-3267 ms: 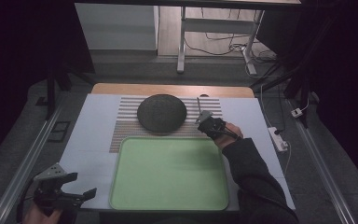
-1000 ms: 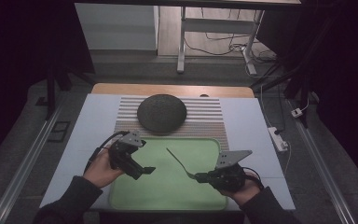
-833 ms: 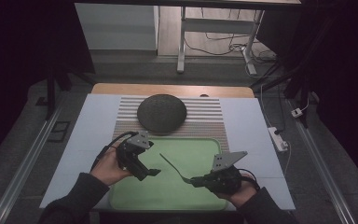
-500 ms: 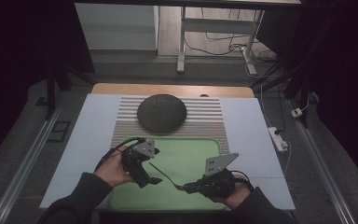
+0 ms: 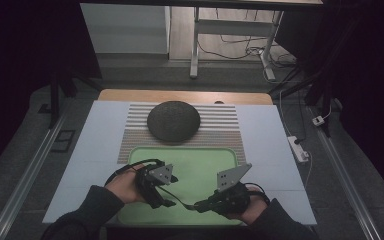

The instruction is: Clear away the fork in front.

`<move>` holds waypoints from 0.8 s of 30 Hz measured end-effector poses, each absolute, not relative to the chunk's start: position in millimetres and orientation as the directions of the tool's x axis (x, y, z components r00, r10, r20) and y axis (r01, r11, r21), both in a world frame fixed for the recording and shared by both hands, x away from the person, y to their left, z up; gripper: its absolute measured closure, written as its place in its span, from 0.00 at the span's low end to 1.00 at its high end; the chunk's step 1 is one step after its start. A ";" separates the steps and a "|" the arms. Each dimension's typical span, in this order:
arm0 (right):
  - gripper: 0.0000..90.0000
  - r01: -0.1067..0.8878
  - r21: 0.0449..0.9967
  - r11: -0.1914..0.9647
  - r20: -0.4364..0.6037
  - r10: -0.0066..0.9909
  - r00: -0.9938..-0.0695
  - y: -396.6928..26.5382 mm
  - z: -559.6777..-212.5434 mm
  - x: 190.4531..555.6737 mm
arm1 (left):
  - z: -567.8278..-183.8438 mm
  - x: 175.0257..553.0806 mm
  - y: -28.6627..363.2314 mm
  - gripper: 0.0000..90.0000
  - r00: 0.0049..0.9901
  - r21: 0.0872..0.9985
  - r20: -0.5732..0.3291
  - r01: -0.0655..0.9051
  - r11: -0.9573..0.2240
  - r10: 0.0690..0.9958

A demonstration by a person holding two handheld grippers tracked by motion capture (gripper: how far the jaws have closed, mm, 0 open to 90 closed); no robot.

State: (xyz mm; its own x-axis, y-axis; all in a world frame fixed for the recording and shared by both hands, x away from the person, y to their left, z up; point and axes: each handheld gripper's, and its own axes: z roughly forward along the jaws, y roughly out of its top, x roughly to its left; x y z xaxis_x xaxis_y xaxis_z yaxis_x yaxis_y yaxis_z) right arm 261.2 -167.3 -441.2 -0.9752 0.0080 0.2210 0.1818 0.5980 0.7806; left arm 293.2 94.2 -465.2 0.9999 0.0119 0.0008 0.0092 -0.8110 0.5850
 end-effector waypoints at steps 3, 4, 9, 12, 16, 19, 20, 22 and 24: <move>1.00 0.180 0.777 0.603 0.225 0.002 -0.974 -167.5 -440.8 261.5 | -465.2 292.8 94.5 0.40 1.000 0.582 -0.002 -0.006 -0.813 -0.009; 1.00 0.180 0.776 0.604 0.226 0.000 -0.974 -167.5 -440.7 261.7 | -465.2 292.6 94.5 0.44 1.000 0.581 -0.001 -0.010 -0.814 -0.013; 0.99 0.181 0.774 0.607 0.235 -0.009 -0.972 -167.5 -441.5 262.2 | -466.4 289.6 94.3 0.61 0.999 0.568 0.021 -0.050 -0.822 -0.047; 1.00 0.180 0.773 0.608 0.236 -0.012 -0.972 -167.4 -441.4 262.2 | -466.2 289.0 95.1 0.69 0.998 0.572 0.026 -0.063 -0.818 -0.059; 0.99 0.174 0.774 0.609 0.234 -0.019 -0.972 -167.8 -440.8 262.2 | -466.3 287.5 95.9 0.76 0.996 0.578 0.036 -0.082 -0.812 -0.075; 0.99 0.172 0.776 0.607 0.237 -0.029 -0.971 -168.1 -440.7 262.3 | -467.0 285.8 96.1 0.78 0.993 0.573 0.053 -0.114 -0.812 -0.102; 0.99 0.170 0.775 0.608 0.237 -0.031 -0.971 -168.0 -440.6 262.1 | -467.3 284.7 96.0 0.81 0.990 0.562 0.070 -0.142 -0.815 -0.124; 0.99 0.168 0.774 0.610 0.237 -0.033 -0.971 -167.8 -440.7 262.0 | -467.8 283.8 95.7 0.84 0.989 0.567 0.069 -0.144 -0.811 -0.127; 0.99 0.167 0.771 0.614 0.240 -0.037 -0.970 -167.6 -441.0 262.3 | -468.0 283.2 95.4 0.85 0.986 0.559 0.080 -0.166 -0.812 -0.146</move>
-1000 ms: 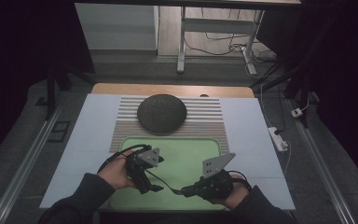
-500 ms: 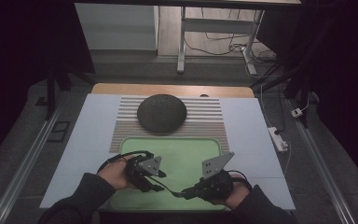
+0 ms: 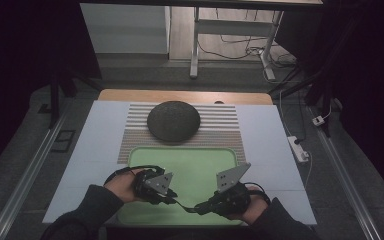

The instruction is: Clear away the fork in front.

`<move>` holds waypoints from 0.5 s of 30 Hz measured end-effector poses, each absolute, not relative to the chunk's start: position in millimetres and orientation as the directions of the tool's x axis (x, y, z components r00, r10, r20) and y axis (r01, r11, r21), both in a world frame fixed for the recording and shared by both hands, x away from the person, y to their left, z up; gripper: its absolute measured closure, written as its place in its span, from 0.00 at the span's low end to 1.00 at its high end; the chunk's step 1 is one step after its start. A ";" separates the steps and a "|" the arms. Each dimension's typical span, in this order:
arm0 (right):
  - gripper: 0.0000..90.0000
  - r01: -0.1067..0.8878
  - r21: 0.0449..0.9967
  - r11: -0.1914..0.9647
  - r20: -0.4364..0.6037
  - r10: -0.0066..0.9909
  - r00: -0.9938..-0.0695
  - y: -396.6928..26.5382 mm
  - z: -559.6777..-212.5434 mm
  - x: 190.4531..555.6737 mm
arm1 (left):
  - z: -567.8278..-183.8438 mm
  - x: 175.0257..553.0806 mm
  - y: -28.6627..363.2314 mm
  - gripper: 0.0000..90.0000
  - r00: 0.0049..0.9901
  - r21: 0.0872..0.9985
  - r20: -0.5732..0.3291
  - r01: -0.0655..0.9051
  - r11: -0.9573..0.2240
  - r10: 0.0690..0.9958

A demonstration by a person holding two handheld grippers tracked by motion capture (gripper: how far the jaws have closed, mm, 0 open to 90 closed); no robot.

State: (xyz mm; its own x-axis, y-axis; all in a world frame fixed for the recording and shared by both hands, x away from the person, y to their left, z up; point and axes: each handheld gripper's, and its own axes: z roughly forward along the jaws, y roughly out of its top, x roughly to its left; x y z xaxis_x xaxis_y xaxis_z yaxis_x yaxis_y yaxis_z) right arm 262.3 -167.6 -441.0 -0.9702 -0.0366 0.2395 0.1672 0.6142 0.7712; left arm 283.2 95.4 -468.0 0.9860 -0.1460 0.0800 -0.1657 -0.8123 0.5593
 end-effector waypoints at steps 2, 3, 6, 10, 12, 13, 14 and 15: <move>0.99 0.167 0.769 0.617 0.241 -0.038 -0.970 -167.4 -441.6 262.5 | -468.4 282.8 94.7 0.85 0.985 0.552 0.082 -0.170 -0.816 -0.149; 0.99 0.167 0.769 0.617 0.241 -0.038 -0.970 -167.4 -441.6 262.5 | -467.9 283.4 94.5 0.85 0.984 0.544 0.082 -0.176 -0.820 -0.156; 0.99 0.134 0.771 0.623 0.223 -0.067 -0.973 -167.6 -442.8 261.4 | -468.2 281.3 93.2 0.88 0.978 0.536 0.087 -0.205 -0.819 -0.188; 0.95 0.138 0.779 0.612 0.224 -0.065 -0.972 -168.4 -444.3 262.5 | -469.4 276.9 90.9 0.92 0.966 0.504 0.105 -0.255 -0.825 -0.234; 0.90 0.149 0.777 0.611 0.221 -0.043 -0.974 -170.7 -444.8 265.6 | -470.2 275.0 89.1 0.95 0.961 0.494 0.100 -0.273 -0.826 -0.257; 0.89 0.157 0.777 0.610 0.223 -0.033 -0.974 -171.5 -445.0 266.6 | -470.3 274.4 88.5 0.95 0.960 0.490 0.100 -0.276 -0.827 -0.261; 0.89 0.157 0.777 0.610 0.223 -0.033 -0.974 -171.5 -445.0 266.6 | -470.3 273.9 88.1 0.95 0.960 0.490 0.096 -0.274 -0.827 -0.261; 0.87 0.162 0.778 0.607 0.224 -0.028 -0.974 -172.8 -445.3 267.9 | -469.8 274.1 87.7 0.96 0.961 0.490 0.097 -0.274 -0.827 -0.260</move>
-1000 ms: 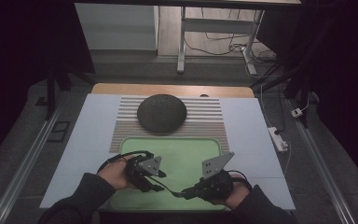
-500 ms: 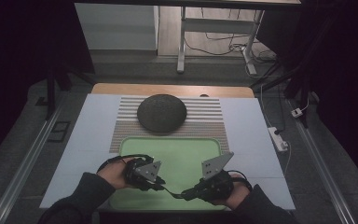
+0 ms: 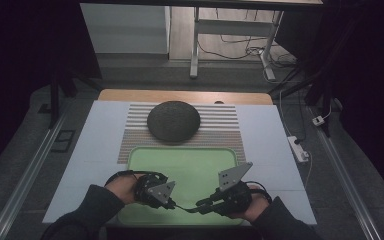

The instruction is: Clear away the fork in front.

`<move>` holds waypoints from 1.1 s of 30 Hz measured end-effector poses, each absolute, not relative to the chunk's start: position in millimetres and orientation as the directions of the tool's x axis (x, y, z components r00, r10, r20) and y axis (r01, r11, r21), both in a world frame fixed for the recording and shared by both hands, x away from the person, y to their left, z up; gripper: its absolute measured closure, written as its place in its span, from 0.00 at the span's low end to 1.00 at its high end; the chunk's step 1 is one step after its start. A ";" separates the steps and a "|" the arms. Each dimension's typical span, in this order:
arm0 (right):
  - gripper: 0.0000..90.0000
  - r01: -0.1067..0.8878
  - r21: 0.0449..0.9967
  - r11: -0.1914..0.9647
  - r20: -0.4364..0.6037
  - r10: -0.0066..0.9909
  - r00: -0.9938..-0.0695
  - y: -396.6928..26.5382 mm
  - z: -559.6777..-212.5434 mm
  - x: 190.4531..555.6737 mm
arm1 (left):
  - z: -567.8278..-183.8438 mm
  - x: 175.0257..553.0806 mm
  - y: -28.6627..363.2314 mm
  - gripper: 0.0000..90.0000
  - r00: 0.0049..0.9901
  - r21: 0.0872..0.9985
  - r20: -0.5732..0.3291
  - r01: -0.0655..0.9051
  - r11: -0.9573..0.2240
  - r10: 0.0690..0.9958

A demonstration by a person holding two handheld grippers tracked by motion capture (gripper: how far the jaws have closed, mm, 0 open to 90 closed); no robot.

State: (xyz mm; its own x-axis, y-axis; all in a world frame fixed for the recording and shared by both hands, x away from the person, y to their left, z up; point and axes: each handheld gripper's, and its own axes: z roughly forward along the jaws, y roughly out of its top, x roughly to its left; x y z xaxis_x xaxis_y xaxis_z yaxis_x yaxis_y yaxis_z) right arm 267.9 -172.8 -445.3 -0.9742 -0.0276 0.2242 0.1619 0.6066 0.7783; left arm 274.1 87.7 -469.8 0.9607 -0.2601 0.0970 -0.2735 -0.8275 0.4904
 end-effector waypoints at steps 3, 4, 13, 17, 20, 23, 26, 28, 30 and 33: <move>0.84 0.168 0.780 0.602 0.225 -0.019 -0.974 -173.4 -445.4 268.9 | -469.2 275.2 88.5 0.96 0.966 0.495 0.086 -0.255 -0.831 -0.245; 0.80 0.177 0.782 0.598 0.225 -0.006 -0.974 -173.7 -445.4 269.2 | -469.0 275.5 88.8 0.96 0.967 0.496 0.082 -0.250 -0.832 -0.242; 0.63 0.205 0.783 0.587 0.208 0.065 -0.976 -175.6 -447.6 271.4 | -471.0 278.2 90.1 0.96 0.990 0.477 0.017 -0.133 -0.869 -0.142; 0.54 0.226 0.790 0.570 0.182 0.134 -0.974 -179.5 -446.9 272.8 | -469.0 280.6 92.4 0.96 0.996 0.482 -0.003 -0.076 -0.873 -0.088; 0.48 0.235 0.792 0.564 0.154 0.189 -0.970 -182.6 -446.2 272.8 | -466.4 281.7 95.2 0.96 0.999 0.494 -0.022 -0.014 -0.869 -0.028; 0.40 0.242 0.791 0.562 0.125 0.238 -0.963 -186.4 -445.3 271.7 | -466.1 282.6 96.7 0.95 0.999 0.496 -0.029 0.028 -0.868 0.016; 0.32 0.252 0.794 0.554 0.103 0.287 -0.952 -190.1 -444.7 271.4 | -467.5 283.7 98.8 0.95 0.998 0.489 -0.031 0.068 -0.870 0.060; 0.31 0.258 0.794 0.550 0.101 0.299 -0.949 -191.4 -444.4 271.8 | -468.1 284.3 100.1 0.95 0.995 0.486 -0.036 0.095 -0.869 0.089; 0.27 0.276 0.791 0.546 0.107 0.321 -0.941 -194.0 -443.8 272.8 | -467.6 285.0 101.6 0.95 0.993 0.481 -0.039 0.119 -0.869 0.114; 0.24 0.302 0.787 0.538 0.118 0.349 -0.930 -198.2 -444.4 273.7 | -466.6 285.9 104.4 0.95 0.986 0.485 -0.049 0.161 -0.859 0.158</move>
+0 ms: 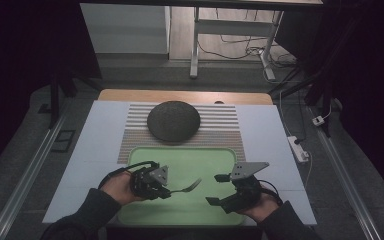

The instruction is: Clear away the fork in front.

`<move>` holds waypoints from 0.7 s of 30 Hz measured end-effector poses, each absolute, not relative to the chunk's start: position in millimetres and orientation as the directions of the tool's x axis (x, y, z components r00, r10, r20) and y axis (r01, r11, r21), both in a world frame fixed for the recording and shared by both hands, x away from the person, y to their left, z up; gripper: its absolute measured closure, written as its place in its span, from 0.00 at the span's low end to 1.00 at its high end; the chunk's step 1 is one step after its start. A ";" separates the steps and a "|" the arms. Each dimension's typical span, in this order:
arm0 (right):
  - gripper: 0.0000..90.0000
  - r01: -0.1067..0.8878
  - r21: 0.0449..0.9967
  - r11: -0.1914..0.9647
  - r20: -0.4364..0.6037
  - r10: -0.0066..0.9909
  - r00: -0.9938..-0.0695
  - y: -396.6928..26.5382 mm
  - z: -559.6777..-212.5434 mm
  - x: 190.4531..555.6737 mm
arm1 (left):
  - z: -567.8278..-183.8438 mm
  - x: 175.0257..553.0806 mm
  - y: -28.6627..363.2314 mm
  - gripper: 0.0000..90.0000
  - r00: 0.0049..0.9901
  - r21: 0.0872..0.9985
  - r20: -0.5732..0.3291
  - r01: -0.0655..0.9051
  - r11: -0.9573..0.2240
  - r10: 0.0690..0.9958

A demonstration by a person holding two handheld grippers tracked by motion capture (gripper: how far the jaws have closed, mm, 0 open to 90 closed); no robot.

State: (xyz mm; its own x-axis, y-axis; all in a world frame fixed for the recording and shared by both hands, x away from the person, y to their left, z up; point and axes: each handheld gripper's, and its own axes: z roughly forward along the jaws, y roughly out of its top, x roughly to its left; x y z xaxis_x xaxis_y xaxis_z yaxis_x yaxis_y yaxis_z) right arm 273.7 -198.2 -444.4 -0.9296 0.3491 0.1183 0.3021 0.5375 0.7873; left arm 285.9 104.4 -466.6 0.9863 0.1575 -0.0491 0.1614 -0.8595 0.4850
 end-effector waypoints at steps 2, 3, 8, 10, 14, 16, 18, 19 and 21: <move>0.22 0.321 0.776 0.543 0.119 0.374 -0.920 -203.0 -446.2 272.9 | -466.0 287.1 106.6 0.95 0.979 0.484 -0.058 0.201 -0.852 0.198; 0.21 0.327 0.773 0.543 0.118 0.384 -0.916 -204.7 -446.9 272.4 | -465.9 288.2 108.0 0.95 0.974 0.484 -0.062 0.218 -0.848 0.216; 0.18 0.354 0.764 0.539 0.107 0.435 -0.894 -213.8 -448.9 269.2 | -466.6 291.9 115.6 0.95 0.941 0.474 -0.095 0.329 -0.817 0.324; 0.18 0.357 0.766 0.534 0.108 0.440 -0.891 -215.7 -449.0 268.6 | -466.4 291.7 118.0 0.95 0.926 0.472 -0.097 0.366 -0.802 0.366; 0.13 0.371 0.780 0.504 0.100 0.485 -0.869 -225.1 -448.2 264.1 | -465.2 290.6 122.9 0.95 0.889 0.480 -0.111 0.439 -0.759 0.444; 0.13 0.372 0.781 0.502 0.098 0.490 -0.866 -226.7 -447.8 263.3 | -465.2 289.5 126.6 0.95 0.863 0.479 -0.120 0.483 -0.733 0.491; 0.08 0.373 0.790 0.487 0.090 0.511 -0.855 -231.2 -447.6 260.9 | -466.2 288.0 130.7 0.95 0.828 0.477 -0.140 0.536 -0.696 0.542; 0.07 0.374 0.792 0.482 0.085 0.520 -0.850 -232.9 -447.5 259.7 | -467.0 287.2 133.0 0.96 0.810 0.478 -0.150 0.562 -0.675 0.568; 0.03 0.373 0.794 0.480 0.073 0.534 -0.842 -236.0 -447.4 257.1 | -468.0 286.4 138.7 0.95 0.775 0.472 -0.168 0.605 -0.641 0.609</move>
